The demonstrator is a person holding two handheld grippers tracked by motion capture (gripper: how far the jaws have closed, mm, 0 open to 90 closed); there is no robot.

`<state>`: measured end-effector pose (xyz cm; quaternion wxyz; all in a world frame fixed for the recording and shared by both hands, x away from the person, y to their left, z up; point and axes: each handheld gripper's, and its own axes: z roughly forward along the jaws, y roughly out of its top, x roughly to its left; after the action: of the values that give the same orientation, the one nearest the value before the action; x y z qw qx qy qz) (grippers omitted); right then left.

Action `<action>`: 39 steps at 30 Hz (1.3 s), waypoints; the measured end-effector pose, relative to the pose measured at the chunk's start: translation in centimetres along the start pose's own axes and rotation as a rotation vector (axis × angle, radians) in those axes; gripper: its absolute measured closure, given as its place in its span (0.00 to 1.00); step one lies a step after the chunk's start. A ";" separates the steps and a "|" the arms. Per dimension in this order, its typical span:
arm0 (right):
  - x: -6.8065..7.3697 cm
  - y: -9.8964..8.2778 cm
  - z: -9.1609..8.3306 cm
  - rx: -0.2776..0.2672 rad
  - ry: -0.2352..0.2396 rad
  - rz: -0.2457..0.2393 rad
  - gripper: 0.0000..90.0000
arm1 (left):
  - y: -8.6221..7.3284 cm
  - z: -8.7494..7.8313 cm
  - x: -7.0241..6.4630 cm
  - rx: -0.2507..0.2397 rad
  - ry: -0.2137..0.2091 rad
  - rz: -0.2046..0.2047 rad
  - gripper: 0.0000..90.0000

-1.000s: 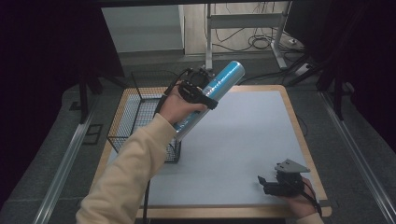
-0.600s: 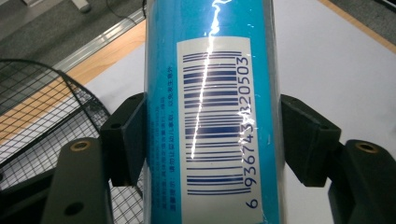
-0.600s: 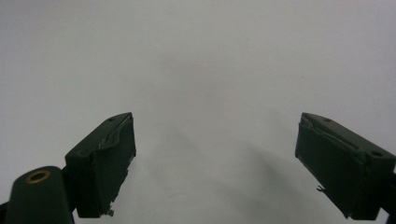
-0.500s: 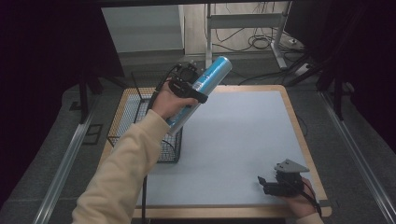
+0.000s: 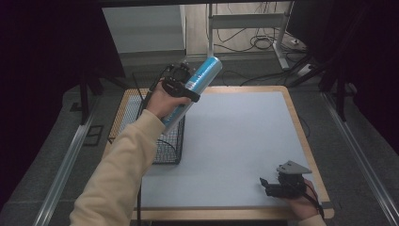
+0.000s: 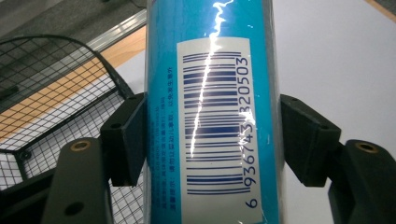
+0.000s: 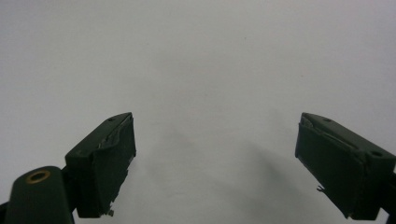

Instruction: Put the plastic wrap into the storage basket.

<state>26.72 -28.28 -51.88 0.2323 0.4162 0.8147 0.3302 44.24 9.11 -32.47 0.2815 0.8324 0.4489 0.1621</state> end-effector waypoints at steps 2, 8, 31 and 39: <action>0.0 0.0 0.0 0.002 -0.001 -0.001 0.14 | -0.1 0.1 0.3 0.005 0.002 -0.003 0.35; -0.1 0.0 0.0 0.002 -0.004 0.000 0.14 | -0.2 0.6 1.4 0.008 0.013 -0.025 0.35; -0.3 -0.2 0.4 0.021 -0.010 0.006 0.14 | -1.2 4.6 5.4 0.087 0.051 -0.060 0.35; -0.3 -0.2 0.4 0.026 -0.014 0.007 0.14 | -1.7 6.3 6.1 0.121 0.065 -0.065 0.35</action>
<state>27.03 -28.43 -52.31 0.2316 0.4244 0.8157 0.3177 49.69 12.94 -38.36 0.2209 0.8273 0.4935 0.1524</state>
